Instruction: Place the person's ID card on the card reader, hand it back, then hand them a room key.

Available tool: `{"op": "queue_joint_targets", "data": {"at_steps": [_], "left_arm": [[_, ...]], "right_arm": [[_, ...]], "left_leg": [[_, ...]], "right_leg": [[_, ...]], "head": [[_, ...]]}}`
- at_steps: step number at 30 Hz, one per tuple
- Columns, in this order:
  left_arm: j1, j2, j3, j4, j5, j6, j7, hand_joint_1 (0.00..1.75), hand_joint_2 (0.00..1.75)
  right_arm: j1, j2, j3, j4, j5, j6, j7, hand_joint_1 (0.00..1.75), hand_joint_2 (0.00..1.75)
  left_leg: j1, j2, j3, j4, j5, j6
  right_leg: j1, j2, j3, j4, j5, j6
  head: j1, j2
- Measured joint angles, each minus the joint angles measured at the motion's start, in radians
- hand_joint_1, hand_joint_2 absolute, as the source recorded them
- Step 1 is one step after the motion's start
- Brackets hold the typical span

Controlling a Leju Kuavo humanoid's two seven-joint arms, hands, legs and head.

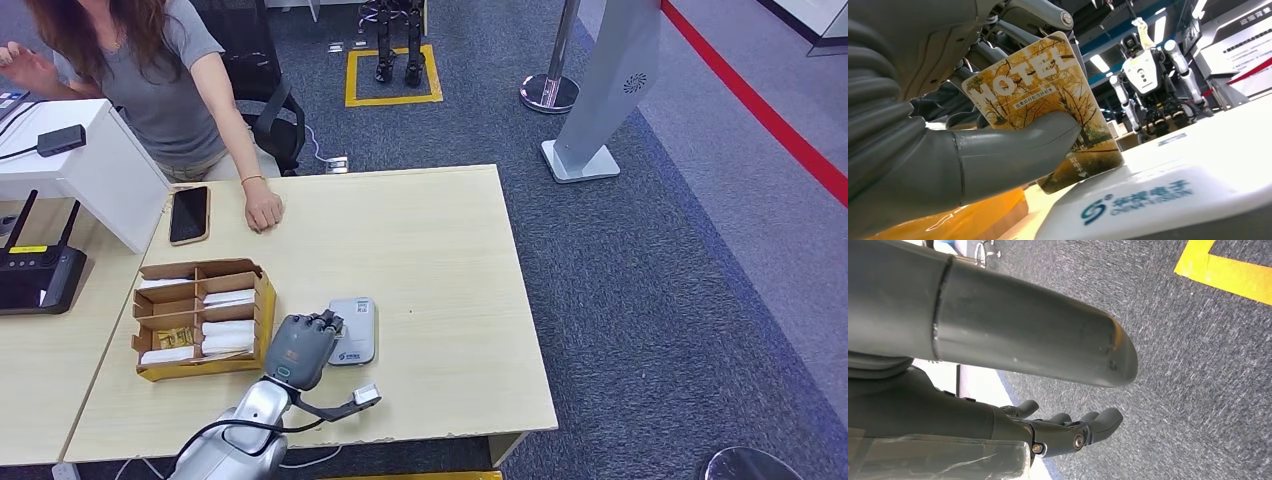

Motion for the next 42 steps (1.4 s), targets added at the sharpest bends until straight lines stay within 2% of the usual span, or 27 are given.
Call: {"op": "queue_joint_targets", "data": {"at_steps": [31,35,37,39,41,42], "left_arm": [[0.037,0.015,-0.018,-0.096,-0.001,0.002,-0.011,1.75,1.75],[0.057,0.028,-0.013,-0.168,0.009,0.002,0.002,1.75,1.75],[0.077,0.034,0.016,-0.252,0.063,0.002,-0.046,1.75,1.75],[0.097,0.023,0.091,-0.338,0.204,0.003,-0.176,1.75,1.75],[0.105,0.003,0.194,-0.401,0.452,0.001,-0.312,1.75,1.75],[0.105,-0.002,0.242,-0.423,0.604,-0.006,-0.354,1.75,1.75]], "right_arm": [[-0.005,0.000,0.027,0.000,0.000,0.003,0.000,0.00,0.00],[-0.005,0.000,0.027,0.000,-0.001,0.001,0.000,0.00,0.00],[-0.004,0.000,0.027,0.000,-0.002,-0.002,0.000,0.00,0.00],[-0.002,0.000,0.027,0.000,-0.003,-0.007,-0.001,0.00,0.00],[0.002,0.000,0.027,0.000,-0.004,-0.014,-0.002,0.00,0.00],[0.004,0.000,0.027,0.000,-0.005,-0.017,-0.003,0.00,0.00]], "left_leg": [[0.000,0.000,0.000,0.000,0.000,0.000],[0.000,0.000,-0.001,0.000,0.000,0.000],[0.000,0.000,-0.001,0.000,0.000,0.000],[0.000,0.000,-0.001,0.000,0.000,0.000],[0.000,0.000,-0.001,0.000,0.000,0.000],[0.000,0.001,-0.001,0.000,0.000,0.000]], "right_leg": [[0.000,0.000,0.000,0.000,0.000,0.000],[0.000,0.000,0.000,0.000,0.000,0.000],[0.000,0.000,-0.001,0.000,0.000,0.000],[0.000,0.000,-0.001,0.000,0.000,0.000],[0.000,0.000,-0.001,0.000,0.000,0.000],[0.000,0.001,-0.001,0.000,0.000,0.000]], "head": [[0.000,0.000],[0.000,0.000],[0.000,0.000],[0.000,0.000],[0.001,0.000],[0.001,0.000]]}}
